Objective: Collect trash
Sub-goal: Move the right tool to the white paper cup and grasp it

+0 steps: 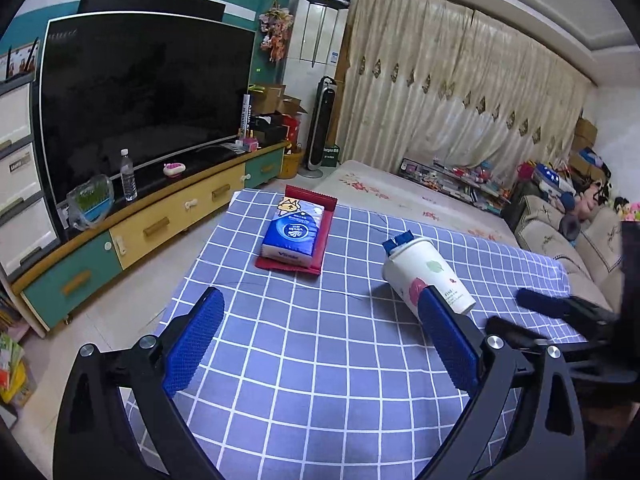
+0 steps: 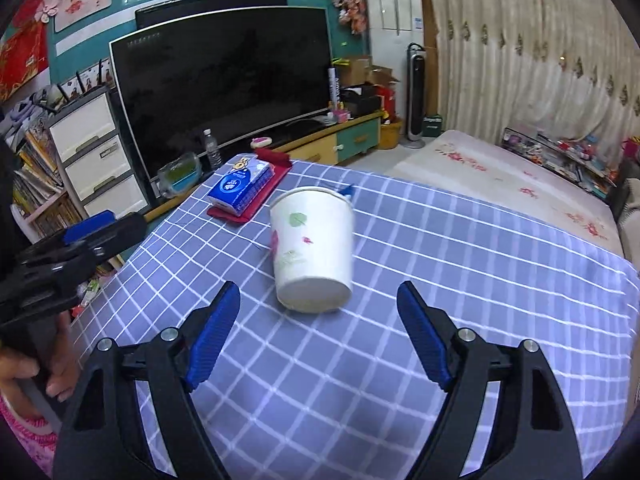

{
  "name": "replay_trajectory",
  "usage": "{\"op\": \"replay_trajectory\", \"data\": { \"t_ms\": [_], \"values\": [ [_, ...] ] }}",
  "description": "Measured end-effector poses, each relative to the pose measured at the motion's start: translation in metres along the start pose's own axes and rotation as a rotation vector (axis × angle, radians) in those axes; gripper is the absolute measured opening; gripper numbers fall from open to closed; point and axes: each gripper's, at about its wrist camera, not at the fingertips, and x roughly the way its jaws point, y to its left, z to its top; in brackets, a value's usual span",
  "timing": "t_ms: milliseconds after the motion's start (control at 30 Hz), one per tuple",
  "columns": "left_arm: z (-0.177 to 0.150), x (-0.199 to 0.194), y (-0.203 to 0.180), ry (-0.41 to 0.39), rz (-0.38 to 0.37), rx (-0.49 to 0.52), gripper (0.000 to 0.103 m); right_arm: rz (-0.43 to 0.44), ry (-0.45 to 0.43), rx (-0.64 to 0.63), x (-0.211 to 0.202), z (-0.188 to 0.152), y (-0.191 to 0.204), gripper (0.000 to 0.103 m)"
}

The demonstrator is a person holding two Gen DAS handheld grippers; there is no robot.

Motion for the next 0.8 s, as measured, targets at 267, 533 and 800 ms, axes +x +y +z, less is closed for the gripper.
{"op": "replay_trajectory", "data": {
  "t_ms": [267, 533, 800],
  "values": [
    [-0.004, -0.001, -0.009, 0.010, -0.002, 0.024, 0.096, 0.002, 0.031, 0.055, 0.044, 0.011, 0.002, 0.078],
    [-0.007, 0.005, -0.011, 0.028, -0.013, 0.012, 0.096, 0.001, 0.073, 0.072, 0.072, 0.013, 0.003, 0.070],
    [-0.010, 0.008, -0.013, 0.046, -0.017, 0.011, 0.096, 0.008, 0.035, 0.056, 0.027, 0.010, 0.009, 0.058]
  ]
}}
